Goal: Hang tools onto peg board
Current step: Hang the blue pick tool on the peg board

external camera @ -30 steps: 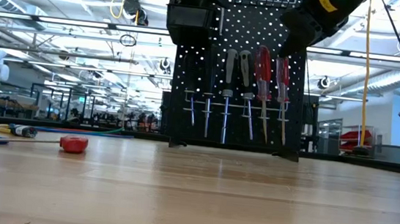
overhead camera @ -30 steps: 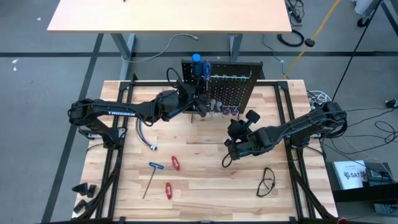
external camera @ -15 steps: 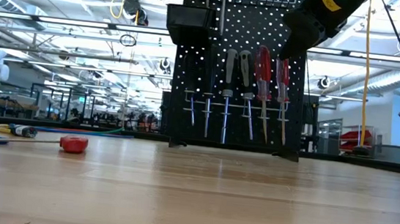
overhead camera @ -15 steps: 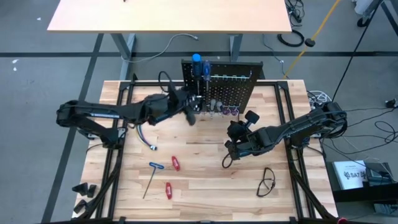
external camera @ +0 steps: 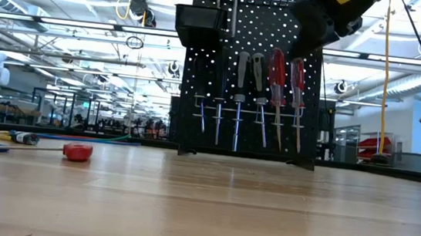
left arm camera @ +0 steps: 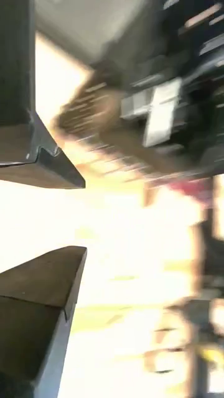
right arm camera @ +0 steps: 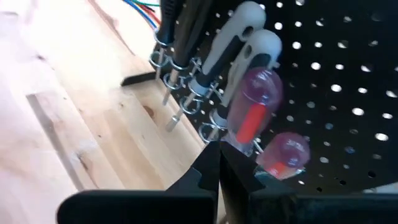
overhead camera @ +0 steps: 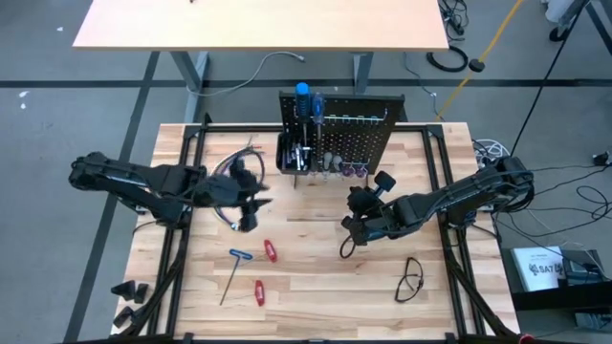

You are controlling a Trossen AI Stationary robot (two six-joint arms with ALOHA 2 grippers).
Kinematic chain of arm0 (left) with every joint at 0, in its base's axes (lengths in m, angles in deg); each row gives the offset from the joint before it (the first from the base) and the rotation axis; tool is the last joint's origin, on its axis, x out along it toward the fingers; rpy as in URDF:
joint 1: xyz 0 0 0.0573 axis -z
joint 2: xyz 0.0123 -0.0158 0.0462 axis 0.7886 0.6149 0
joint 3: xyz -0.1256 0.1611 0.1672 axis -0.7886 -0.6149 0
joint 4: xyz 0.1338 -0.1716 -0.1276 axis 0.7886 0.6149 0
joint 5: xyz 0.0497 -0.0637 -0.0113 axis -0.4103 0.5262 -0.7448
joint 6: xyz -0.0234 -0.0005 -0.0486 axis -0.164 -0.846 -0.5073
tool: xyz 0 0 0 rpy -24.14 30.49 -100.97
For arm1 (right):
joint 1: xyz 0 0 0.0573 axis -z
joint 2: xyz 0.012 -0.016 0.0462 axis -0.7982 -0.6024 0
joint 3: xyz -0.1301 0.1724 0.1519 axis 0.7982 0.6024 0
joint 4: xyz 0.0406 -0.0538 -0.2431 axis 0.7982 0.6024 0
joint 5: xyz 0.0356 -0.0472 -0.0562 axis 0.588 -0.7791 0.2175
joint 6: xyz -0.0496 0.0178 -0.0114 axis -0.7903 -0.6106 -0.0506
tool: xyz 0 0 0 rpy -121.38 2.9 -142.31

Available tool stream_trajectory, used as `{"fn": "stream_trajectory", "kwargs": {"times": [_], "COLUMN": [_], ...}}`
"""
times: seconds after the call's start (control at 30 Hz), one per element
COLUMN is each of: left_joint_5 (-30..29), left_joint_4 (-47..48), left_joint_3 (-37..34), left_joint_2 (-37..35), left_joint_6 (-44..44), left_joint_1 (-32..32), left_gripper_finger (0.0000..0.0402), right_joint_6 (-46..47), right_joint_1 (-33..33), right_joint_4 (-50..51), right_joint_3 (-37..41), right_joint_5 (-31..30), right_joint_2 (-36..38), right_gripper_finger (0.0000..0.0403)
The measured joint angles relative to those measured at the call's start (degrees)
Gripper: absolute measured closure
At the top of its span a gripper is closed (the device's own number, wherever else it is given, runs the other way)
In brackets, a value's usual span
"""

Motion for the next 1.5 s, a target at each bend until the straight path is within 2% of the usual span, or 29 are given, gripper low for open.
{"fn": "stream_trajectory", "kwargs": {"times": [0.07,0.13,0.23,0.37,0.5,0.63,0.7,0.97,1.17,1.33,1.5], "left_joint_5": [3.6,7.09,10.63,11.88,12.76,17.67,17.8,17.82,17.95,23.91,26.88], "left_joint_4": [7.33,10.5,10.91,9.5,1.8,-10.28,-12.93,-13.25,-12.96,-7.89,1.77], "left_joint_3": [-0.17,-1.94,-5.88,-10.7,-15.44,-20.49,-22.16,-23.02,-23.02,-21.87,-18.81], "left_joint_2": [0.02,0.58,1.86,3.95,6.49,10.2,12.39,19.78,21.46,19.98,18.14], "left_joint_6": [-6.05,-12.07,-15.87,-18.67,-20.0,-19.89,-19.79,-20.86,-21.78,-29.37,-46.55], "left_joint_1": [1.0,2.24,4.49,7.73,10.4,12.9,14.09,16.9,17.11,17.12,17.63], "left_gripper_finger": [0.0234,0.0234,0.0234,0.0234,0.0234,0.0234,0.0234,0.0234,0.0234,0.0234,0.0235], "right_joint_6": [-1.95,-4.87,-9.66,-12.13,-12.24,-11.92,-11.23,-11.83,-13.82,-14.63,-16.04], "right_joint_1": [0.02,0.08,0.24,0.59,0.83,0.75,0.61,0.81,0.91,1.01,1.01], "right_joint_4": [-2.36,-6.12,-12.42,-18.7,-27.28,-35.81,-37.62,-41.17,-41.26,-41.24,-41.13], "right_joint_3": [0.02,0.5,2.41,5.15,8.75,11.69,12.0,12.07,12.07,12.07,12.07], "right_joint_5": [2.0,4.14,7.68,14.08,21.14,24.98,25.29,24.83,24.5,24.5,24.47], "right_joint_2": [-0.04,-0.32,-0.82,-1.61,-1.73,-1.73,-1.73,-1.73,-1.73,-1.73,-1.73], "right_gripper_finger": [0.0403,0.0403,0.0403,0.0403,0.0403,0.0403,0.0403,0.0403,0.0403,0.0403,0.0403]}}
